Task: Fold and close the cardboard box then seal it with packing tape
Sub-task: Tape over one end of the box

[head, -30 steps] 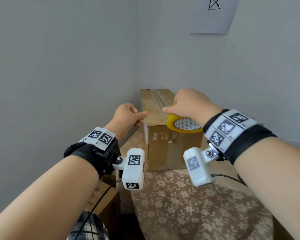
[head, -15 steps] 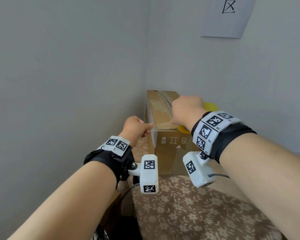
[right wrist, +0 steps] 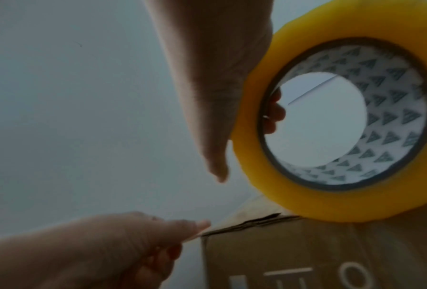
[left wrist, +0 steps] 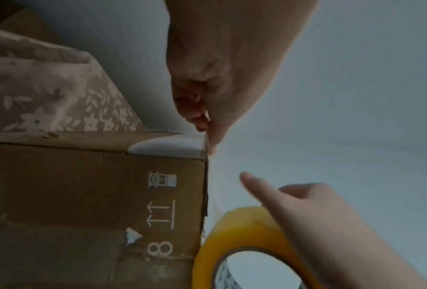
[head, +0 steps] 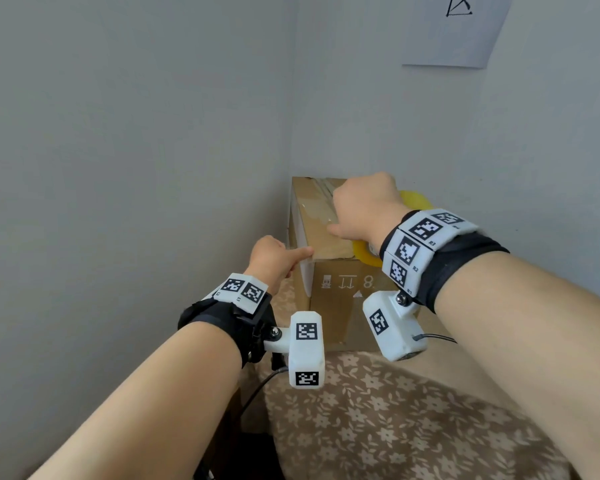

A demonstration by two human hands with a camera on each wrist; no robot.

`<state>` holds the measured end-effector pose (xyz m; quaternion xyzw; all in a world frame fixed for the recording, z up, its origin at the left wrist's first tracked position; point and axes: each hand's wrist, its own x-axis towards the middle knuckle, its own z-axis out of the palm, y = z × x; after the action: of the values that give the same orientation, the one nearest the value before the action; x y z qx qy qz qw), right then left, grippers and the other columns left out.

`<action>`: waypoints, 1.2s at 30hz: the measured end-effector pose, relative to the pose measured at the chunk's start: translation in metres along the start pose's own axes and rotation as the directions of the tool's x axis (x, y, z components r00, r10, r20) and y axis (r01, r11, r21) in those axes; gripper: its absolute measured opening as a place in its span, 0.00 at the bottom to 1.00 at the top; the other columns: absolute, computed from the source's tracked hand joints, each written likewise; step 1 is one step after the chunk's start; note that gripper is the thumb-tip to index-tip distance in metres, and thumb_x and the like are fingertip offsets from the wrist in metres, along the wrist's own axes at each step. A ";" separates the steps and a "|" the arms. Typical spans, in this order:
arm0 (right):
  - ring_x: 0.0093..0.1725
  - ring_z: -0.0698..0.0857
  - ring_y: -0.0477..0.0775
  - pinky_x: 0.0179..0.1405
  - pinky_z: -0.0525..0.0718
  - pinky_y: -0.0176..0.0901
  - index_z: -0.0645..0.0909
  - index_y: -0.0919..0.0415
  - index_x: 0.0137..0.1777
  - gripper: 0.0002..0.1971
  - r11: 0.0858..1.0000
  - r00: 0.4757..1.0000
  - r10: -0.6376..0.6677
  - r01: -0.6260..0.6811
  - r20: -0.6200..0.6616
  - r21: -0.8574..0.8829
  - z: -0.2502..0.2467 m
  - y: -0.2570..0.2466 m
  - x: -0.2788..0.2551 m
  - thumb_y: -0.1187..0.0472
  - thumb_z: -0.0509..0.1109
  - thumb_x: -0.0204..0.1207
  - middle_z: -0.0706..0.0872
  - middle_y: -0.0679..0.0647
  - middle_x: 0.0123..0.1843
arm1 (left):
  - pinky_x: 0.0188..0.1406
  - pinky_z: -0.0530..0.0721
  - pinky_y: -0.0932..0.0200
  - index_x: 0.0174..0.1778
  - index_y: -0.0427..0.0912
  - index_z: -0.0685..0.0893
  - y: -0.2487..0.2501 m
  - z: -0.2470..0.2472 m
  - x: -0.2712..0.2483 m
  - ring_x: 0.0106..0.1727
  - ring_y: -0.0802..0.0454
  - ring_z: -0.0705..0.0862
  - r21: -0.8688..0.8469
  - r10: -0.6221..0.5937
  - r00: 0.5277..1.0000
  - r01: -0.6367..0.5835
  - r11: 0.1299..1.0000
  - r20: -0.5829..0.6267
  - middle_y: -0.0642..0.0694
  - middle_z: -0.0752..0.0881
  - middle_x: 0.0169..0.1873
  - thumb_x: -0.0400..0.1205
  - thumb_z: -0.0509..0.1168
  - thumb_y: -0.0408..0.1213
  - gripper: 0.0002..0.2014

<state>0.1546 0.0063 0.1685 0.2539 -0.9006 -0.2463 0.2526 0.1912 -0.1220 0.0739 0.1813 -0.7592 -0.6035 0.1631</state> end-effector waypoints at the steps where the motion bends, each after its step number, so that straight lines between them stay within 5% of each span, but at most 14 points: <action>1: 0.25 0.69 0.50 0.27 0.64 0.37 0.68 0.58 0.29 0.22 0.999 0.997 -0.029 0.030 -0.064 0.013 0.000 0.004 -0.002 0.45 0.59 0.80 0.71 0.48 0.27 | 0.33 0.77 0.55 0.21 0.44 0.65 -0.001 0.001 0.000 0.20 0.51 0.68 -0.005 -0.002 1.000 0.002 1.000 -0.001 0.44 0.72 0.20 0.71 0.78 0.42 0.26; 7: 0.22 0.74 0.54 0.38 0.72 0.45 0.79 0.56 0.21 0.29 1.000 0.871 -0.008 -0.007 -0.492 -0.029 0.017 0.011 -0.023 0.38 0.61 0.77 0.78 0.51 0.19 | 0.30 0.75 0.57 0.22 0.45 0.64 -0.001 0.005 0.000 0.21 0.51 0.68 -0.043 0.021 1.000 -0.022 0.999 -0.023 0.42 0.74 0.24 0.72 0.77 0.40 0.25; 11: 0.39 0.79 0.60 0.49 0.62 0.52 0.88 0.59 0.30 0.30 0.995 0.828 0.038 0.021 -0.559 0.099 0.035 0.019 -0.031 0.38 0.57 0.78 0.87 0.53 0.33 | 0.28 0.73 0.58 0.30 0.46 0.64 -0.004 0.008 -0.001 0.27 0.49 0.74 -0.094 0.035 0.997 -0.042 0.995 -0.071 0.43 0.75 0.29 0.74 0.76 0.38 0.22; 15: 0.47 0.78 0.62 0.50 0.60 0.54 0.90 0.55 0.36 0.30 0.976 0.856 0.174 -0.084 -0.488 0.201 0.038 0.029 -0.039 0.35 0.54 0.75 0.85 0.55 0.45 | 0.30 0.72 0.61 0.35 0.47 0.64 -0.003 0.009 0.001 0.30 0.52 0.69 -0.096 0.089 0.988 -0.101 0.990 -0.123 0.47 0.71 0.32 0.74 0.75 0.39 0.21; 21: 0.34 0.81 0.62 0.32 0.73 0.47 0.80 0.63 0.41 0.27 0.958 0.846 0.217 -0.090 -0.486 0.272 0.040 0.024 -0.037 0.34 0.67 0.71 0.80 0.59 0.37 | 0.29 0.71 0.62 0.34 0.47 0.65 -0.003 0.009 0.002 0.30 0.53 0.69 -0.036 0.112 0.988 -0.116 0.993 -0.108 0.48 0.71 0.31 0.75 0.74 0.38 0.20; 24: 0.50 0.82 0.65 0.46 0.77 0.52 0.82 0.64 0.52 0.28 0.900 0.866 0.293 -0.107 -0.404 0.424 0.045 0.023 -0.039 0.36 0.68 0.72 0.81 0.61 0.51 | 0.28 0.70 0.61 0.34 0.47 0.65 -0.005 0.007 0.001 0.29 0.52 0.69 -0.030 0.114 0.987 -0.118 0.993 -0.116 0.47 0.72 0.31 0.75 0.74 0.38 0.20; 27: 0.74 0.68 0.66 0.74 0.59 0.64 0.76 0.57 0.67 0.35 0.784 0.849 0.469 -0.274 -0.243 0.557 0.050 0.018 -0.046 0.32 0.68 0.68 0.70 0.62 0.73 | 0.28 0.70 0.62 0.35 0.46 0.65 -0.005 0.008 0.001 0.29 0.52 0.69 -0.026 0.112 0.988 -0.115 0.993 -0.108 0.47 0.72 0.31 0.75 0.74 0.38 0.19; 30: 0.77 0.60 0.69 0.72 0.59 0.75 0.67 0.52 0.74 0.42 0.670 0.808 0.576 -0.380 -0.125 0.638 0.052 0.013 -0.051 0.30 0.69 0.63 0.63 0.64 0.77 | 0.27 0.70 0.62 0.36 0.46 0.66 -0.005 0.008 -0.001 0.29 0.53 0.69 -0.013 0.106 0.989 -0.108 0.994 -0.108 0.47 0.73 0.32 0.75 0.73 0.39 0.19; 33: 0.70 0.68 0.68 0.64 0.72 0.65 0.67 0.54 0.73 0.44 0.659 0.789 0.596 -0.374 -0.150 0.653 0.053 0.009 -0.054 0.30 0.71 0.61 0.69 0.62 0.72 | 0.26 0.69 0.62 0.36 0.47 0.66 -0.007 0.008 -0.003 0.29 0.54 0.70 0.002 0.102 0.988 -0.102 0.995 -0.113 0.47 0.74 0.33 0.75 0.73 0.40 0.19; 36: 0.68 0.69 0.67 0.58 0.73 0.60 0.68 0.55 0.71 0.42 0.702 0.796 0.574 -0.358 -0.192 0.615 0.051 0.003 -0.055 0.30 0.71 0.61 0.70 0.61 0.70 | 0.27 0.70 0.62 0.35 0.47 0.65 -0.008 0.006 -0.003 0.29 0.53 0.71 0.009 0.108 0.986 -0.108 0.994 -0.124 0.46 0.75 0.33 0.75 0.74 0.40 0.19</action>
<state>0.1642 0.0568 0.1139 0.1158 -0.9021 0.1487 0.3882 0.1915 -0.1172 0.0651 0.1774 -0.7568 -0.5805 0.2425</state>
